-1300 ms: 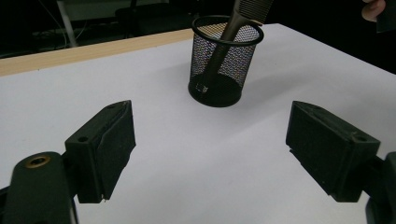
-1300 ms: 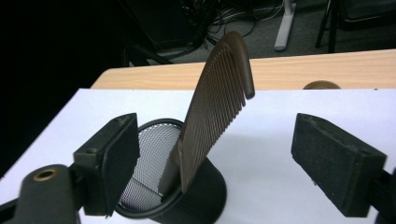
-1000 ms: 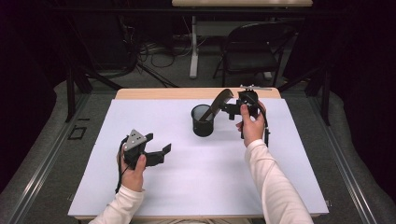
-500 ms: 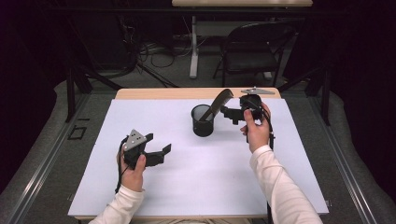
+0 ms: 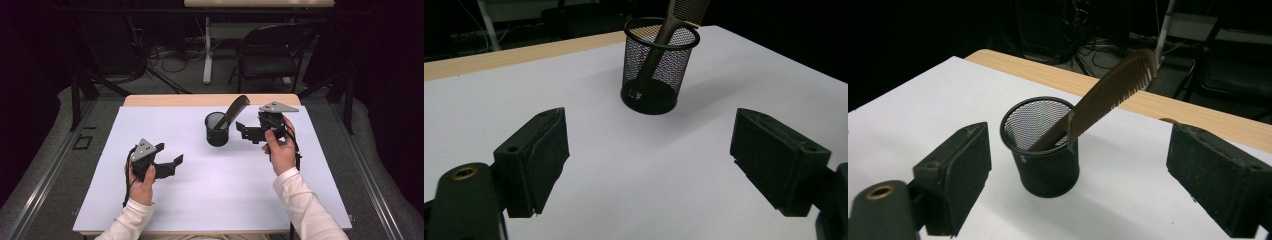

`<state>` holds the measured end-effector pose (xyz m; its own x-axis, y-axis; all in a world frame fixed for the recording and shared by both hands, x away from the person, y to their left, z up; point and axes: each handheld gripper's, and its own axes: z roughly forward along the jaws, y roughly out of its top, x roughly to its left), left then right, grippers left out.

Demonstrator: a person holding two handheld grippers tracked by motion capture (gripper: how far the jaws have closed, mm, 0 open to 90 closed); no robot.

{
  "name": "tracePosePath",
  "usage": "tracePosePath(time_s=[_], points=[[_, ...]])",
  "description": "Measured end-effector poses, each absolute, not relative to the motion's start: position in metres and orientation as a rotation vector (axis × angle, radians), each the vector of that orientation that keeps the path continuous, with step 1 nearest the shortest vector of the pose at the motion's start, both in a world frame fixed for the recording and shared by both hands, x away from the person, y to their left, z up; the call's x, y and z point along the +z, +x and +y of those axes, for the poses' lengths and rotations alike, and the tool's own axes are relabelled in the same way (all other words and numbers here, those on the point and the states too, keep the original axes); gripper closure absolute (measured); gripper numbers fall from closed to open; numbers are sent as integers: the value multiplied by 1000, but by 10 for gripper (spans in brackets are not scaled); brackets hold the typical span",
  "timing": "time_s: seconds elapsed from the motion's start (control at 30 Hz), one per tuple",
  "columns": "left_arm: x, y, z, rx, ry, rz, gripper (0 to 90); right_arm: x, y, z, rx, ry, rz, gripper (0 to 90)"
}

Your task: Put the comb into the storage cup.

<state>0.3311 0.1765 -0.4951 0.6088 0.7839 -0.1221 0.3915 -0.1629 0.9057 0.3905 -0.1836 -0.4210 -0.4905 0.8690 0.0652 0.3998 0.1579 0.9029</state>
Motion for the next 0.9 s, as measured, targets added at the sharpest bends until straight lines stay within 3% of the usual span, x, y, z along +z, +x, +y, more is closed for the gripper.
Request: tracePosePath(time_s=[0.9], points=[[-491,332,185,458,1749,970,162,-437,326,-179,1393,1092,2005,119]])
